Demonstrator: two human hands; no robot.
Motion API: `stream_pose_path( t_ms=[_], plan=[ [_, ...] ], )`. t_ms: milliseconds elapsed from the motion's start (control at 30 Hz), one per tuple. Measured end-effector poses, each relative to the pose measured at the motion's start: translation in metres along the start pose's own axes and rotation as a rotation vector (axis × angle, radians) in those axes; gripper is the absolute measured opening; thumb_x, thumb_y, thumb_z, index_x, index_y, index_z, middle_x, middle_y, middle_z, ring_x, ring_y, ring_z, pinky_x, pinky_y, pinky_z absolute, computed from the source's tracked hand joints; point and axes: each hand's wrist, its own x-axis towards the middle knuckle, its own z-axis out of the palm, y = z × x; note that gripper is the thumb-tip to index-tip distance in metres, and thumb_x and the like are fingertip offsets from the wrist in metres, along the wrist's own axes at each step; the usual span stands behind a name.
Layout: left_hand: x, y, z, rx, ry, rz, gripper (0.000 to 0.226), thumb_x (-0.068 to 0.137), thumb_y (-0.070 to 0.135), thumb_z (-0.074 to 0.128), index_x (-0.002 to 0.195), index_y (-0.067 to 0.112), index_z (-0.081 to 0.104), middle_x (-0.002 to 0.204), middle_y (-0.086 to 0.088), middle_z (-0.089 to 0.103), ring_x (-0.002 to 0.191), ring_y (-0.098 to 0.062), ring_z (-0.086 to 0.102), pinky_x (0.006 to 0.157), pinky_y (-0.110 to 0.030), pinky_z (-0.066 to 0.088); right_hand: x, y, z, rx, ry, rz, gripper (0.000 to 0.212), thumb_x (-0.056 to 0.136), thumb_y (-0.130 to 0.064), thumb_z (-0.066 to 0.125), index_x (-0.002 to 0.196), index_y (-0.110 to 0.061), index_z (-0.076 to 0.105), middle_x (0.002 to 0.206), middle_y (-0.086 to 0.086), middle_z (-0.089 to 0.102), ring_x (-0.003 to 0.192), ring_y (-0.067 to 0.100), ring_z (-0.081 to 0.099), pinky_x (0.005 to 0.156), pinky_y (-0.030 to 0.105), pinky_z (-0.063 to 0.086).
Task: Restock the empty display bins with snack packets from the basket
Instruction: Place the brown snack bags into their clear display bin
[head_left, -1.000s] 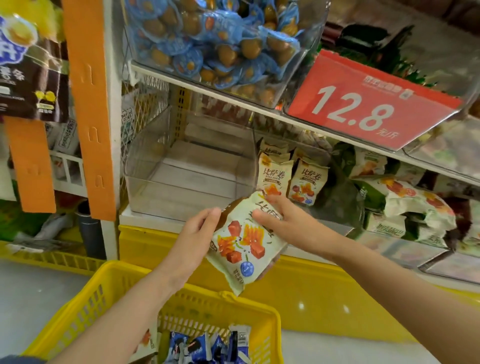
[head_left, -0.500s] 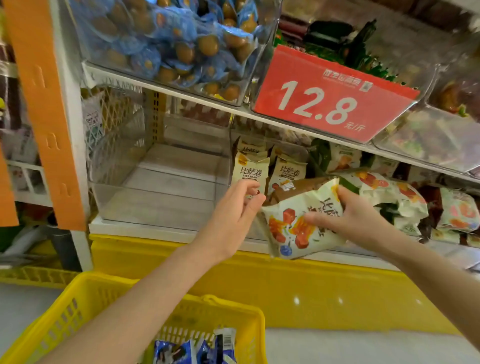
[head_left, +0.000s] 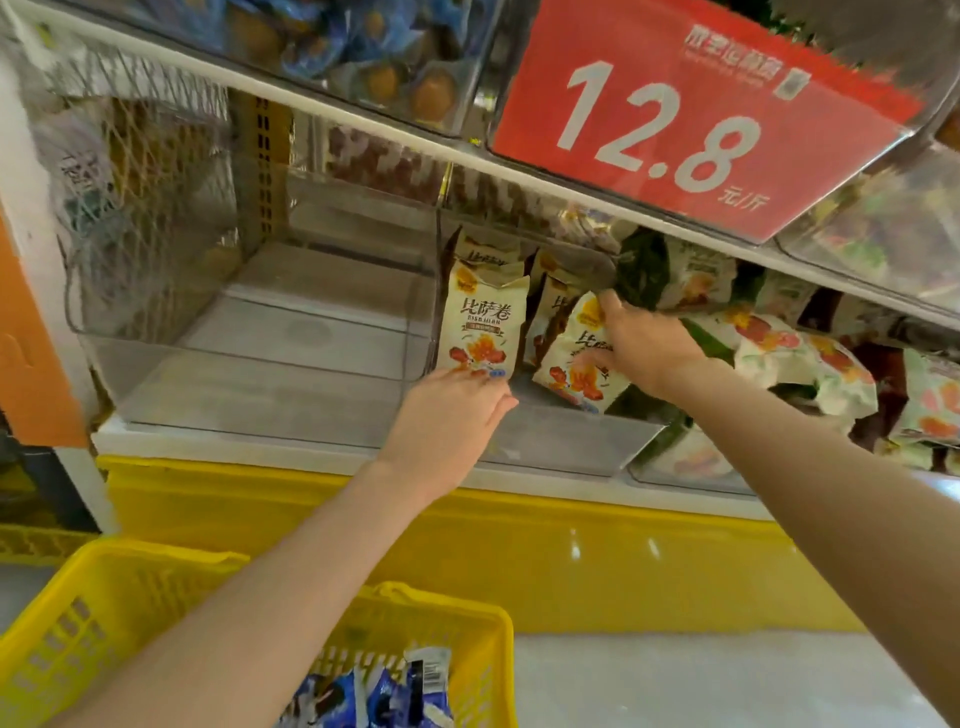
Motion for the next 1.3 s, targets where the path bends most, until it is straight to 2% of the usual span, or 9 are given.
stream_pose_path(
  t_ms=[100, 233, 333, 467, 667, 867, 1067, 1200, 1300],
  plan=[
    [0.0, -0.003, -0.001, -0.038, -0.004, 0.006, 0.039, 0.095, 0.039, 0.033, 0.103, 0.019, 0.066, 0.097, 0.003, 0.07, 0.085, -0.01, 0.064, 0.078, -0.027, 0.05, 0.017, 0.0, 0.015, 0.146, -0.212, -0.07, 0.072, 0.084, -0.044, 0.062, 0.141, -0.017, 0.026, 0.12, 0.01, 0.06, 0.102, 0.027, 0.061, 0.081, 0.037, 0.051],
    [-0.001, -0.004, 0.001, -0.039, 0.01, 0.02, 0.033, 0.096, 0.034, 0.04, 0.105, 0.018, 0.067, 0.098, 0.002, 0.071, 0.087, -0.01, 0.065, 0.079, -0.027, 0.05, 0.034, 0.009, 0.022, -0.023, -0.044, -0.152, 0.074, 0.08, -0.042, 0.068, 0.141, -0.017, 0.034, 0.14, 0.012, 0.046, 0.127, 0.031, 0.043, 0.107, 0.04, 0.031],
    [-0.001, -0.004, 0.001, -0.051, 0.01, 0.016, 0.033, 0.096, 0.033, 0.039, 0.105, 0.018, 0.067, 0.098, 0.002, 0.071, 0.087, -0.009, 0.066, 0.079, -0.025, 0.048, 0.036, 0.002, 0.028, -0.036, 0.089, -0.071, 0.071, 0.08, -0.035, 0.07, 0.14, -0.016, 0.037, 0.139, 0.014, 0.047, 0.126, 0.034, 0.043, 0.107, 0.042, 0.031],
    [-0.001, -0.004, 0.002, -0.041, 0.005, 0.005, 0.029, 0.096, 0.03, 0.043, 0.099, 0.017, 0.069, 0.09, 0.002, 0.072, 0.079, -0.01, 0.066, 0.074, -0.024, 0.048, 0.035, -0.01, 0.039, 0.216, -0.016, 0.021, 0.062, 0.088, -0.021, 0.062, 0.142, -0.019, 0.033, 0.139, 0.014, 0.047, 0.122, 0.035, 0.049, 0.101, 0.045, 0.043],
    [-0.001, -0.001, -0.001, -0.007, 0.003, 0.002, 0.026, 0.097, 0.03, 0.045, 0.097, 0.018, 0.068, 0.087, 0.003, 0.071, 0.077, -0.009, 0.065, 0.07, -0.021, 0.045, 0.018, -0.011, 0.036, 0.331, 0.028, 0.024, 0.058, 0.094, -0.027, 0.052, 0.146, -0.018, 0.027, 0.152, 0.006, 0.031, 0.138, 0.025, 0.031, 0.113, 0.038, 0.029],
    [0.001, -0.001, -0.006, 0.041, -0.138, -0.007, 0.032, 0.099, 0.034, 0.037, 0.121, 0.02, 0.055, 0.118, 0.0, 0.063, 0.106, -0.015, 0.058, 0.091, -0.03, 0.045, -0.056, -0.042, 0.031, 0.503, 0.075, 0.054, 0.047, 0.099, -0.042, 0.03, 0.141, -0.021, 0.033, 0.149, 0.002, 0.036, 0.127, 0.025, 0.047, 0.099, 0.039, 0.041],
    [-0.028, 0.008, -0.023, 0.138, -0.241, 0.051, 0.048, 0.099, 0.034, 0.035, 0.144, 0.018, 0.03, 0.152, -0.003, 0.029, 0.141, -0.019, 0.023, 0.113, -0.031, 0.009, -0.13, -0.073, 0.044, 0.34, 0.115, -0.013, 0.056, 0.1, -0.035, 0.034, 0.148, -0.011, 0.02, 0.157, 0.006, 0.015, 0.146, 0.019, 0.008, 0.115, 0.025, 0.001],
    [-0.086, 0.012, -0.059, -0.045, -0.082, 0.097, 0.026, 0.096, 0.024, 0.04, 0.107, 0.015, 0.062, 0.104, -0.001, 0.063, 0.098, -0.015, 0.056, 0.088, -0.029, 0.042, -0.166, -0.11, 0.042, 0.452, 0.078, -0.034, 0.04, 0.1, -0.037, 0.032, 0.131, -0.017, 0.048, 0.139, 0.003, 0.045, 0.128, 0.019, 0.041, 0.107, 0.029, 0.029],
    [-0.148, -0.004, -0.077, -0.056, -0.008, -0.013, 0.023, 0.091, 0.021, 0.043, 0.094, 0.015, 0.065, 0.087, 0.003, 0.065, 0.082, -0.012, 0.06, 0.081, -0.026, 0.047, -0.189, -0.153, 0.045, 0.543, 0.055, -0.113, 0.037, 0.099, -0.039, 0.033, 0.118, -0.018, 0.056, 0.119, 0.0, 0.055, 0.109, 0.018, 0.052, 0.089, 0.028, 0.039]
  ],
)
